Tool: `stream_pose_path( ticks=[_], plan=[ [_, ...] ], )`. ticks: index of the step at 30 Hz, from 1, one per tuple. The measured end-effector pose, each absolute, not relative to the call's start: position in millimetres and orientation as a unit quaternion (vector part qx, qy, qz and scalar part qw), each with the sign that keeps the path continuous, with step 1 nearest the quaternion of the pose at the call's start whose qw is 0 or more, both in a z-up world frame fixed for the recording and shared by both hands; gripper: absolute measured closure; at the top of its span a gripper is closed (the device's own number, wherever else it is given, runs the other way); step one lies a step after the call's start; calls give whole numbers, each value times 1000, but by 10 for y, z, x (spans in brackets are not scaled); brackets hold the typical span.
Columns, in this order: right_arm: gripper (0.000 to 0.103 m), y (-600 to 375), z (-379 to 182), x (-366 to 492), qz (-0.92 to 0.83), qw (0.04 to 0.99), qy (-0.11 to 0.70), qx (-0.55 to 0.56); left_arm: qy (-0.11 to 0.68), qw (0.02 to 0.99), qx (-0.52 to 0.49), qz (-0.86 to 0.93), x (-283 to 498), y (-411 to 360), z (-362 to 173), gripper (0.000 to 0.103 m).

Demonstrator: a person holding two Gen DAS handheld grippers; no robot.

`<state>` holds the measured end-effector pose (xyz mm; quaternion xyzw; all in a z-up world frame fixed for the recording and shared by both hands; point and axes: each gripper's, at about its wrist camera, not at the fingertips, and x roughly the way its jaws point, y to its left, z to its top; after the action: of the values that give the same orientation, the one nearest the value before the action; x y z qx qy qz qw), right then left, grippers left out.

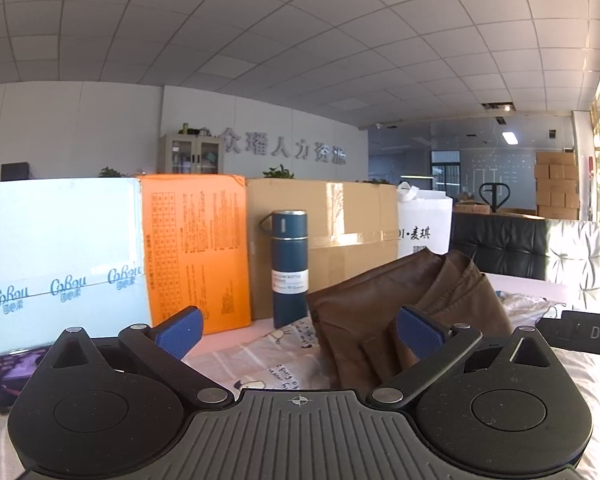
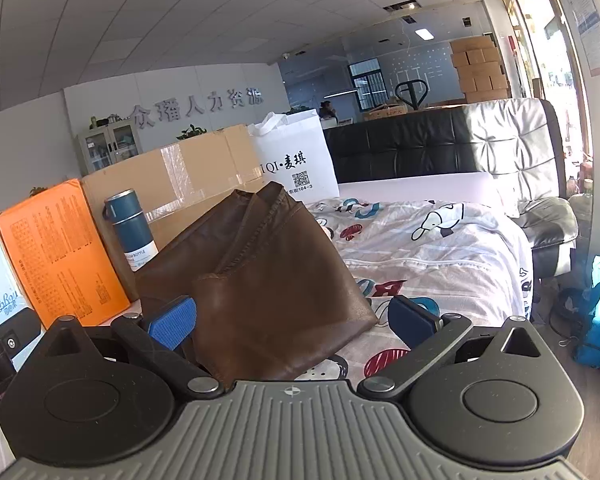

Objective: Fold clothes

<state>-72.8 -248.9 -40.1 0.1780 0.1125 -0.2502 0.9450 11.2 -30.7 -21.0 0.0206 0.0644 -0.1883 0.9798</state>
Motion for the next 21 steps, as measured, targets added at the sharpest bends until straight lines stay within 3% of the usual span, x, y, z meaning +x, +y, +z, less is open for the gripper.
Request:
stream_pose_path(
  ticks=[21],
  plan=[
    [0,-2457,-490,-637,-248,947,137,154,90,975,29,-199,180,-414,-286,0]
  ],
)
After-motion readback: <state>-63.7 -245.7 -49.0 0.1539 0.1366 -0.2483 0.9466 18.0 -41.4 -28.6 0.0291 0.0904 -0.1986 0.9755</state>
